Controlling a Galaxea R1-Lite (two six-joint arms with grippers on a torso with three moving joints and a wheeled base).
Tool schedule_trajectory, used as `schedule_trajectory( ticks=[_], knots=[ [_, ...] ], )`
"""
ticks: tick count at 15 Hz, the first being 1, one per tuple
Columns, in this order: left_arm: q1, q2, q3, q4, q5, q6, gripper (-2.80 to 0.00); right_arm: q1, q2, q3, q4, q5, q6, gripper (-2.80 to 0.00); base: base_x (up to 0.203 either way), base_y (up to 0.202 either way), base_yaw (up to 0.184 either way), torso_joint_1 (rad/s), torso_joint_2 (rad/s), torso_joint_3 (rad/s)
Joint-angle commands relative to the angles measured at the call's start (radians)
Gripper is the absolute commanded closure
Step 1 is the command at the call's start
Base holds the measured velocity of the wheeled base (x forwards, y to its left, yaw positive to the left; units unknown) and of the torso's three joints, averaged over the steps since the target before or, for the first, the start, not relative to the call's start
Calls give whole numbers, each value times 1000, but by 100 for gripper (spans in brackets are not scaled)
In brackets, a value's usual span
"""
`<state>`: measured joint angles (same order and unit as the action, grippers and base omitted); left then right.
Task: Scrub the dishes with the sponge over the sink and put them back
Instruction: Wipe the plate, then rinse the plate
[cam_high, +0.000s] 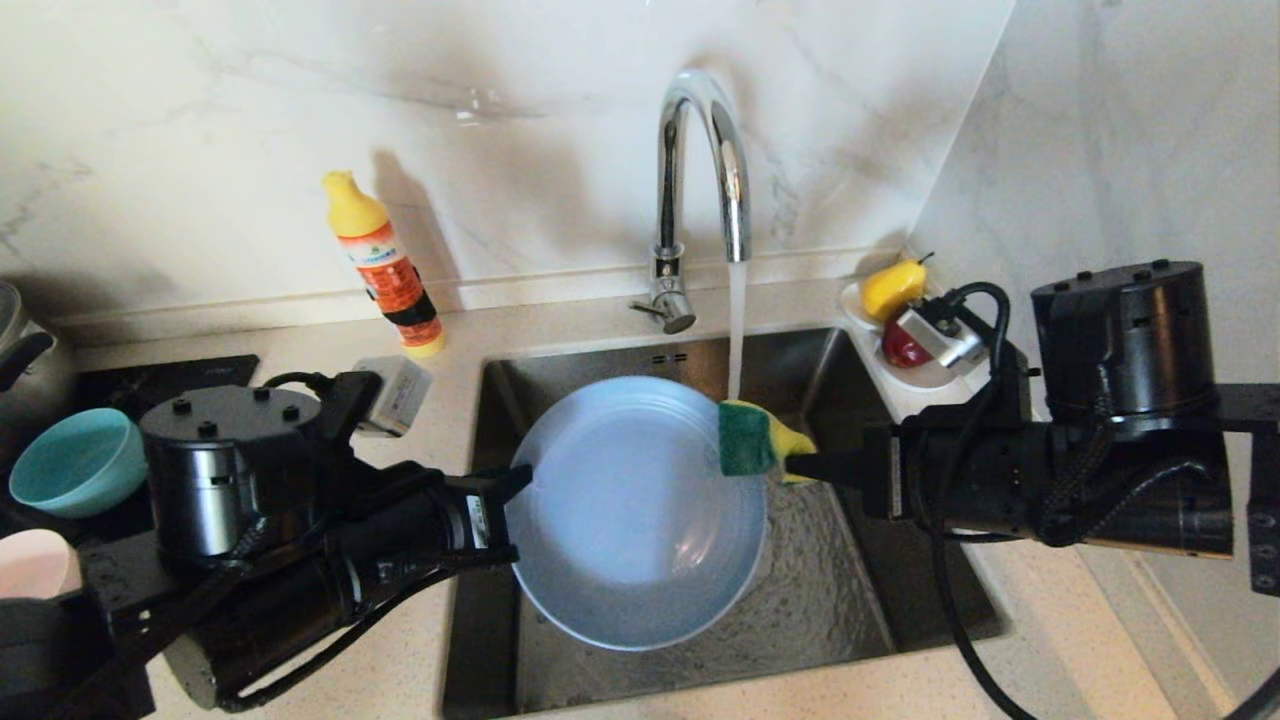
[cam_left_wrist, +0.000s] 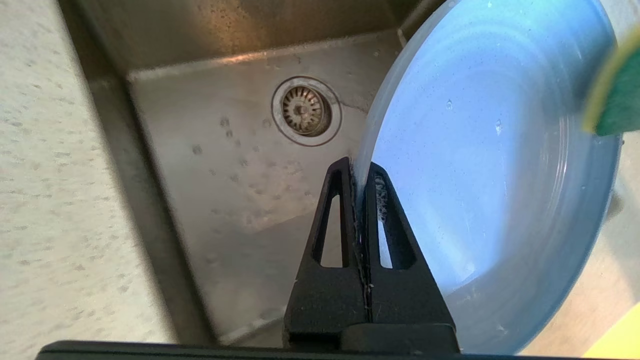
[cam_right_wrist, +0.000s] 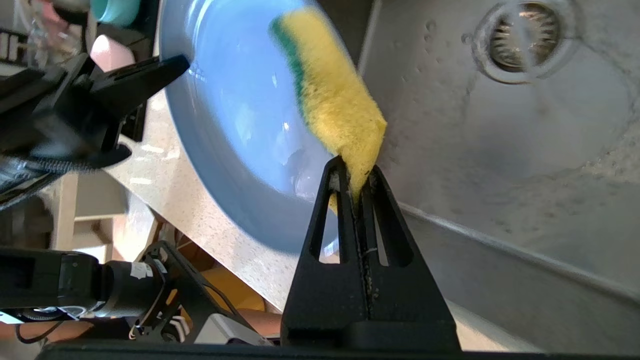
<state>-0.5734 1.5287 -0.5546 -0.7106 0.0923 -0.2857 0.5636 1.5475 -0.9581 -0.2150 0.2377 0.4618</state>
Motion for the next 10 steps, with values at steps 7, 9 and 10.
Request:
schedule_trajectory(
  ticks=[7,9,10],
  knots=[
    [4,247,-349,305,-1,-281,0,-134,-344,125,150,14,0,0,0,0,0,0,0,0],
    [3,324,-418,332,-5,-316,0,-141,-408,176,159,15,1,0,0,0,0,0,0,0],
    [3,367,-451,335,-5,-321,0,-142,-426,187,163,15,3,0,0,0,0,0,0,0]
  ],
)
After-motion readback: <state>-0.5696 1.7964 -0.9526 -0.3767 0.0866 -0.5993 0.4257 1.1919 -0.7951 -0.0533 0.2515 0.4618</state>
